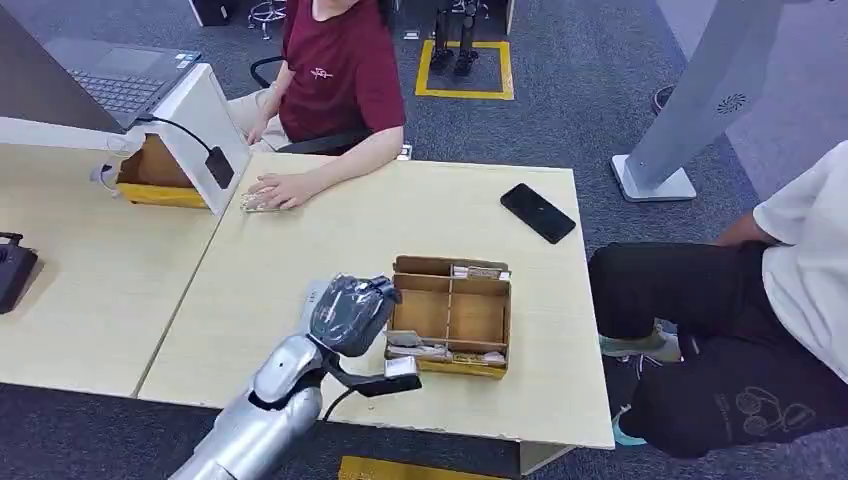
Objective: Pass the card to the sensor for recognition and then transmit it.
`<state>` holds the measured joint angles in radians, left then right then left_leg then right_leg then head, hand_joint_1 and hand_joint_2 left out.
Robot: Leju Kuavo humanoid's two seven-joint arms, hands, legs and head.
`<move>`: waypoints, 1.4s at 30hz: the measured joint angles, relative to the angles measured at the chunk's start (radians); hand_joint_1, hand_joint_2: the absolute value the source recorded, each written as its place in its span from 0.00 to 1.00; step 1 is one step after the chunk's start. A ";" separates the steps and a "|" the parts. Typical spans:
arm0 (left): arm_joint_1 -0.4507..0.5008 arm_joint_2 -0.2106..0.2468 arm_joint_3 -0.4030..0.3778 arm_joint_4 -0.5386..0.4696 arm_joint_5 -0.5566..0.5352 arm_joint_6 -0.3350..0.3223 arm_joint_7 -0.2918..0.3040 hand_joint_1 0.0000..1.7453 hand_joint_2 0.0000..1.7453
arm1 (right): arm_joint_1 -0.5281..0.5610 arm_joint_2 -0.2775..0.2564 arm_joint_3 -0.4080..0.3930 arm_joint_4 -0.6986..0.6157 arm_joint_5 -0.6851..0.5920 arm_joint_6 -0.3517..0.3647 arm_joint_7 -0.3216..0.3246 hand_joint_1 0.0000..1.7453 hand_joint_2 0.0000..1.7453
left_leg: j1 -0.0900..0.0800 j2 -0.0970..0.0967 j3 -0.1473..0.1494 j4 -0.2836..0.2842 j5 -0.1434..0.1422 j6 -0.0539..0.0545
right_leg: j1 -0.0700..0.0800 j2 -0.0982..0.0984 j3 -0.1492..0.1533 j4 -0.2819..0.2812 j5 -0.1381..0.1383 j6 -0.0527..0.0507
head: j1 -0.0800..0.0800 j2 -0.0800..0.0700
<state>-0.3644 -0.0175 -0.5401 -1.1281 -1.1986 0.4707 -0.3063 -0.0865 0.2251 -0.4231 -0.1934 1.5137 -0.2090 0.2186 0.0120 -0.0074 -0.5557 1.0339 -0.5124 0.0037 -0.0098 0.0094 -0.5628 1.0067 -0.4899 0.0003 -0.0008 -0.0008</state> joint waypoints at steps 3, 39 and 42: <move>-0.043 0.025 0.021 -0.014 0.021 -0.046 -0.004 1.00 1.00 | 0.000 0.000 0.000 0.000 0.000 0.003 0.000 0.00 0.00 | 0.000 0.000 0.000 0.000 0.001 -0.001 | 0.000 0.000 0.000 0.000 0.000 0.000 | 0.000 0.000; -0.030 0.139 0.104 -0.249 0.349 -0.363 -0.171 0.00 1.00 | 0.001 0.000 -0.011 0.000 0.000 0.005 -0.007 0.00 0.00 | 0.000 0.000 0.000 0.000 0.001 -0.001 | 0.000 0.000 0.000 0.000 0.000 0.000 | 0.000 0.000; -0.005 0.159 0.095 -0.286 0.309 -0.379 -0.174 0.00 1.00 | 0.000 0.000 -0.014 0.000 0.000 0.005 -0.009 0.00 0.00 | 0.000 0.000 0.000 0.000 0.001 -0.001 | 0.000 0.001 0.000 0.000 0.000 0.000 | 0.000 0.000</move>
<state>-0.3690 0.1419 -0.4455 -1.4141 -0.8899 0.0919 -0.4799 -0.0860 0.2251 -0.4375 -0.1938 1.5137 -0.2044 0.2094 0.0119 -0.0073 -0.5557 1.0339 -0.5118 0.0028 -0.0099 0.0099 -0.5631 1.0070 -0.4899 0.0003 -0.0008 -0.0008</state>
